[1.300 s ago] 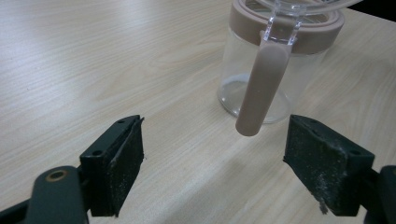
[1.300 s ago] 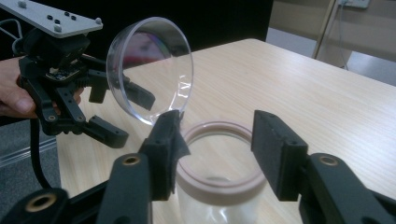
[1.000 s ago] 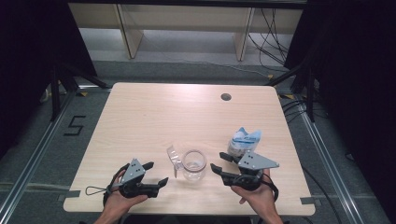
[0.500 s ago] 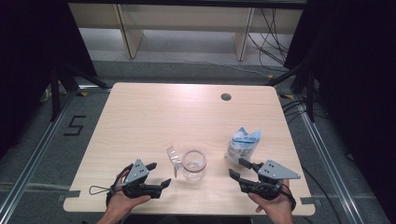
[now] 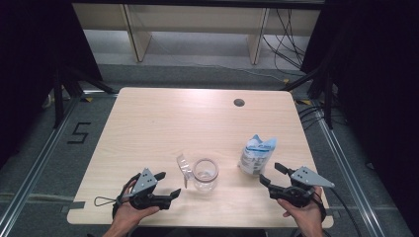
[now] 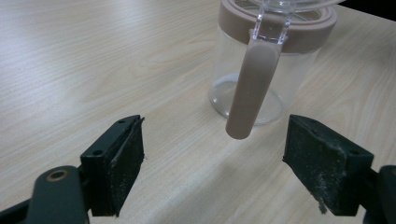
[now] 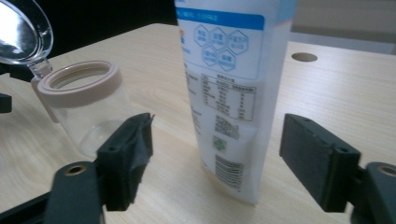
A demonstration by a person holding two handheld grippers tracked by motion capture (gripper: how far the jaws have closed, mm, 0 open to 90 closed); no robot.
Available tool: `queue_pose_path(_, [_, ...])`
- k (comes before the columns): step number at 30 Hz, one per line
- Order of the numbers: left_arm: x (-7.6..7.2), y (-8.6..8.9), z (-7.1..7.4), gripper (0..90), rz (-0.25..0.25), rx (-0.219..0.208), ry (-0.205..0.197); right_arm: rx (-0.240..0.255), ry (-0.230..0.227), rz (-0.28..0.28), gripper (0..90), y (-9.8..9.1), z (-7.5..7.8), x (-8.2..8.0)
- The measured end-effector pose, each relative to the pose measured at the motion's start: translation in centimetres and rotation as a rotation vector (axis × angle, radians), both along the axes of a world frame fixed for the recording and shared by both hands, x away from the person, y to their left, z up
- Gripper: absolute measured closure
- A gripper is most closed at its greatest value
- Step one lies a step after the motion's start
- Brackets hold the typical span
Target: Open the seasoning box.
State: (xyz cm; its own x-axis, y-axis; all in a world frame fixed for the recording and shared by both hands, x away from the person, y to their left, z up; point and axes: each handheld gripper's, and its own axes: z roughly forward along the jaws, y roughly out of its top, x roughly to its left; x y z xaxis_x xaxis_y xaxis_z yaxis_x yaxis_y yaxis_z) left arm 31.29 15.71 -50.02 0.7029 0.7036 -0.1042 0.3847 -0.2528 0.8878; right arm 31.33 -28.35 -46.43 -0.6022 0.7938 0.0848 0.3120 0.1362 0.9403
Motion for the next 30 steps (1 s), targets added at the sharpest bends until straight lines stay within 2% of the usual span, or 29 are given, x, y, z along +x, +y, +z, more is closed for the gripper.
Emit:
queue_pose_path(4, [0.0,-0.1,0.0,20.0,-0.003,0.016,-0.006,-0.01,-0.02,0.016,22.2,-0.6,-0.5,1.1])
queue_pose_path(6, [0.0,-0.1,0.0,20.0,-0.005,0.01,-0.006,0.024,-0.001,0.003,21.4,-0.6,-0.6,1.3])
queue_pose_path(7, [0.0,-0.1,0.0,20.1,-0.005,0.01,-0.006,-0.005,-0.025,0.011,21.0,-0.8,-0.6,1.6])
queue_pose_path(8, [0.1,-0.2,0.0,20.2,-0.009,0.01,-0.008,0.013,-0.005,0.007,20.3,-0.7,-0.7,1.6])
queue_pose_path(9, [0.1,-0.2,0.0,20.2,-0.007,0.009,-0.007,0.007,-0.02,0.002,19.6,-0.8,-0.8,1.9])
queue_pose_path(10, [0.1,-0.2,0.1,20.4,-0.003,0.012,-0.006,0.031,-0.001,-0.001,19.9,-0.6,-0.8,1.8])
queue_pose_path(12, [0.2,-0.4,0.1,21.2,-0.004,0.002,0.001,0.007,-0.006,-0.004,20.5,-0.6,-0.9,2.0])
queue_pose_path(13, [0.3,-0.5,0.1,21.6,-0.004,0.01,-0.002,0.022,0.026,-0.007,20.9,-0.5,-0.8,1.8])
queue_pose_path(14, [0.4,-0.7,0.1,21.6,-0.015,0.003,-0.008,0.02,0.012,0.001,21.4,-0.5,-0.9,1.9])
queue_pose_path(16, [0.4,-0.8,0.1,21.8,-0.015,0.003,-0.007,0.026,0.022,-0.003,21.7,-0.5,-0.9,1.8])
queue_pose_path(17, [0.4,-1.0,0.1,21.9,-0.022,0.01,-0.007,0.012,0.001,0.01,22.4,-0.6,-0.9,2.0])
queue_pose_path(19, [0.4,-1.1,0.1,22.1,-0.024,0.007,-0.001,0.006,-0.004,0.011,22.7,-0.6,-0.9,2.1])
queue_pose_path(20, [0.4,-1.2,0.1,22.3,-0.019,0.017,-0.001,-0.01,-0.002,0.003,23.1,-0.5,-0.9,2.1])
queue_pose_path(25, [0.8,-1.7,0.0,22.7,-0.032,0.022,-0.002,-0.002,0.003,0.004,24.0,-0.5,-1.0,2.2])
queue_pose_path(27, [0.9,-1.9,0.1,22.8,-0.034,0.032,-0.005,-0.021,0.0,0.0,23.4,-0.5,-1.0,2.4])
queue_pose_path(28, [0.9,-1.9,0.1,22.8,-0.033,0.031,-0.006,-0.006,0.019,-0.002,23.2,-0.3,-1.1,2.4])
queue_pose_path(30, [0.9,-1.9,0.1,22.8,-0.033,0.038,-0.007,-0.004,0.028,0.002,22.6,-0.2,-1.1,2.4])
